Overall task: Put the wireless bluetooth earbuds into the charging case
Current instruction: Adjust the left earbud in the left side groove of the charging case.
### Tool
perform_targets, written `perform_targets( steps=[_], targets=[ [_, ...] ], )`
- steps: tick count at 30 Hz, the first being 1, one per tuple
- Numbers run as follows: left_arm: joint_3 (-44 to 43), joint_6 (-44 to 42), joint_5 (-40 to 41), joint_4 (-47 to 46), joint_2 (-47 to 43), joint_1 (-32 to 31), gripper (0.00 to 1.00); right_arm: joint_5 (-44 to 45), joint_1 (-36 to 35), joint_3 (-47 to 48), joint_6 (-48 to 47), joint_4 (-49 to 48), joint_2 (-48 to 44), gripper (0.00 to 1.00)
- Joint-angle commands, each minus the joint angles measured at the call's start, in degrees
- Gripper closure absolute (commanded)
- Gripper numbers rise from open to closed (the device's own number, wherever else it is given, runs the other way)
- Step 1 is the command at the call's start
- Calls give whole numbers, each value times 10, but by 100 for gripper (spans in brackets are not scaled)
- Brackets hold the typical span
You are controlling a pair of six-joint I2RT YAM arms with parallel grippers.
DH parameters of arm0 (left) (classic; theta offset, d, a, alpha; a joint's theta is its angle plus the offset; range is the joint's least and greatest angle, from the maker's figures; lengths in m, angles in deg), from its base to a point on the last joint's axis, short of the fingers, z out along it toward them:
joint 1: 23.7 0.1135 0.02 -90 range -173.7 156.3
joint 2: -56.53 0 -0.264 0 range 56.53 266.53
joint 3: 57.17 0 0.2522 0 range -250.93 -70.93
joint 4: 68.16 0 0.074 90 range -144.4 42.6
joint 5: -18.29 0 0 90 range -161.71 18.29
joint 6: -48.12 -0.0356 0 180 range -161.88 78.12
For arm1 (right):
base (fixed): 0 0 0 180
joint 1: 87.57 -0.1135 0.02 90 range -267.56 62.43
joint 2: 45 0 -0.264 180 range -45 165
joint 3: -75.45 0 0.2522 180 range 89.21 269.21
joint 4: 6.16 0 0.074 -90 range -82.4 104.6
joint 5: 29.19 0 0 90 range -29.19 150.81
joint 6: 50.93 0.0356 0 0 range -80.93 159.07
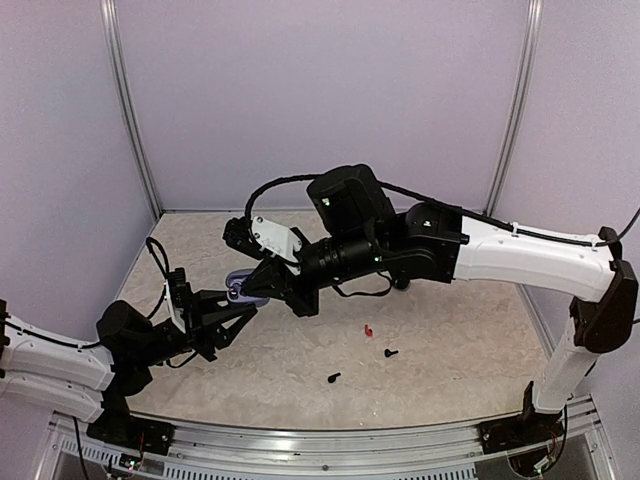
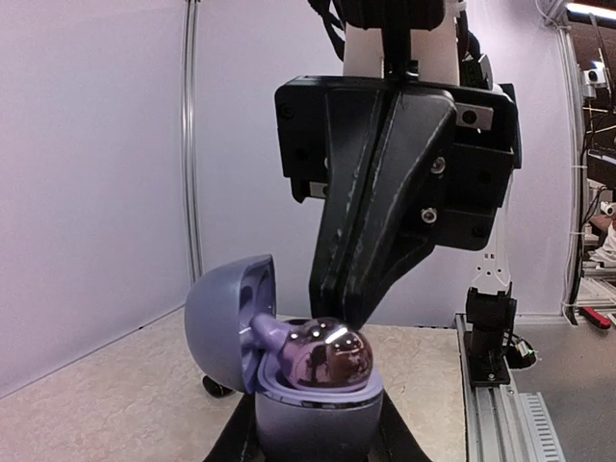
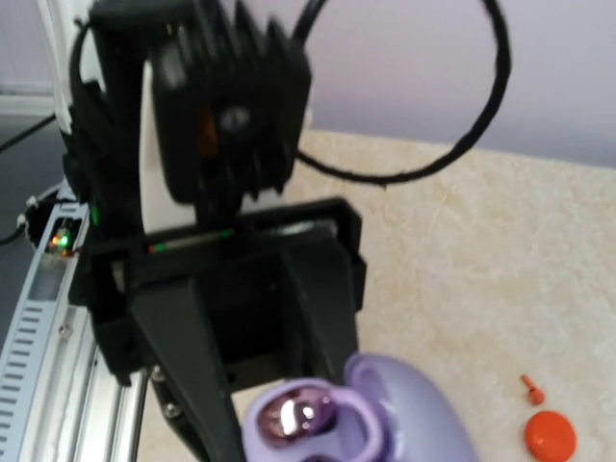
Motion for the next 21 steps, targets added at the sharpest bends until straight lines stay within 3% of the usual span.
perform_targets(
  steps=[1,11,21],
  targets=[
    [-16,-2,-3,-24,-3,1,100,5,4,-14,10,7,20,99],
    [-14,-5,-4,-24,-5,1,100,0,9,-24,19,22,21,99],
    [-14,-6,-11,-20,-3,1,100,-77,9,-69,-11,-29,-50,93]
  ],
)
